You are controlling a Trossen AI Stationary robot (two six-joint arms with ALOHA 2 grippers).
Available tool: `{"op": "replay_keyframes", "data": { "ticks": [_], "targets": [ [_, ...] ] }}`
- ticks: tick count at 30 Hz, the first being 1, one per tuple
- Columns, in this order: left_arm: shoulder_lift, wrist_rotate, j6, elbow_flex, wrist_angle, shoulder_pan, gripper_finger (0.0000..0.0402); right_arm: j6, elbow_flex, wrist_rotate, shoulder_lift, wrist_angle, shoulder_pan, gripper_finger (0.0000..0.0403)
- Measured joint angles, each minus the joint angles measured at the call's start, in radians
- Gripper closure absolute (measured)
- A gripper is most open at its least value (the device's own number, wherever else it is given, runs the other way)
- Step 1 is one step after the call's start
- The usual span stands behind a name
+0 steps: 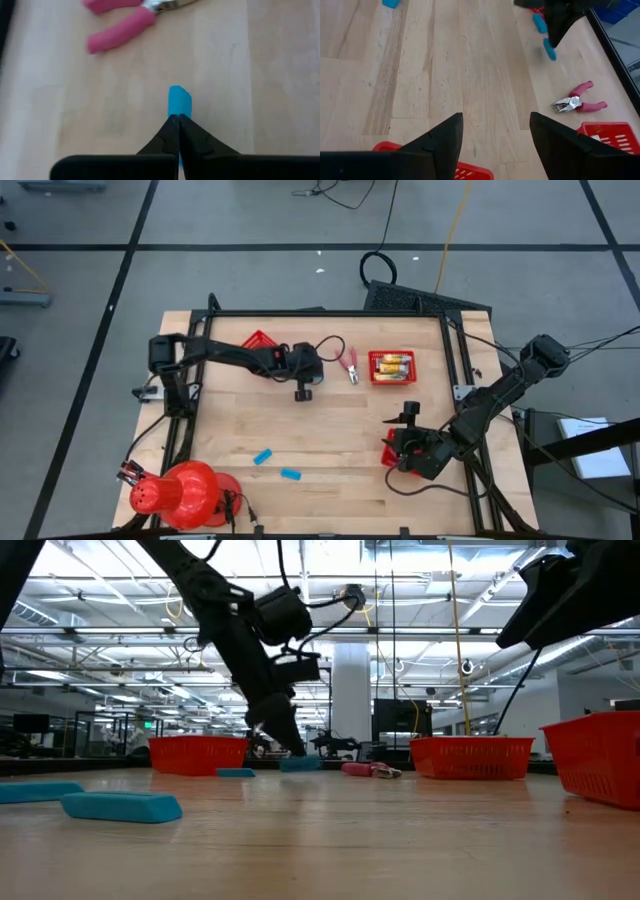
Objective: Pick & Place School Supplies
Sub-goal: Put the blue eraser into the top left red bin
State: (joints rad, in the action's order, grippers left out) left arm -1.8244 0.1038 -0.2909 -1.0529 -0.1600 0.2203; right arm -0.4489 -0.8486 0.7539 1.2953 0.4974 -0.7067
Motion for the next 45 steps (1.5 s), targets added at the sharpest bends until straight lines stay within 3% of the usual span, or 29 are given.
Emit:
{"op": "replay_keyframes", "data": {
  "ticks": [5, 13, 18, 28, 32, 40, 45],
  "targets": [
    [0.115, 0.028, -0.013, 0.036, -0.03, 0.006, 0.04, -0.011, 0.0, 0.0, 0.0, -0.001, -0.002, 0.0183],
    [0.319, 0.01, 0.033, 0.239, 0.01, 0.102, 0.04, -0.011, 0.035, -0.026, 0.0, -0.032, -0.002, 0.0186],
    [0.33, -0.02, 0.06, 0.293, 0.037, 0.155, 0.04, -0.009, 0.04, -0.027, 0.0, -0.053, -0.002, 0.0188],
    [0.306, -0.064, 0.066, 0.279, 0.158, 0.066, 0.0394, 0.006, 0.04, -0.026, 0.0, -0.053, -0.001, 0.019],
    [0.306, -0.081, 0.067, 0.279, 0.164, 0.032, 0.035, 0.006, 0.04, -0.027, 0.0, -0.052, -0.001, 0.0189],
    [0.306, -0.081, 0.102, 0.279, 0.178, 0.02, 0.0208, 0.001, 0.04, -0.027, 0.0, -0.052, -0.001, 0.0189],
    [0.271, -0.102, 0.117, 0.279, 0.205, 0.031, 0.0174, 0.008, 0.04, -0.027, 0.0, -0.052, -0.001, 0.019]
  ]
}}
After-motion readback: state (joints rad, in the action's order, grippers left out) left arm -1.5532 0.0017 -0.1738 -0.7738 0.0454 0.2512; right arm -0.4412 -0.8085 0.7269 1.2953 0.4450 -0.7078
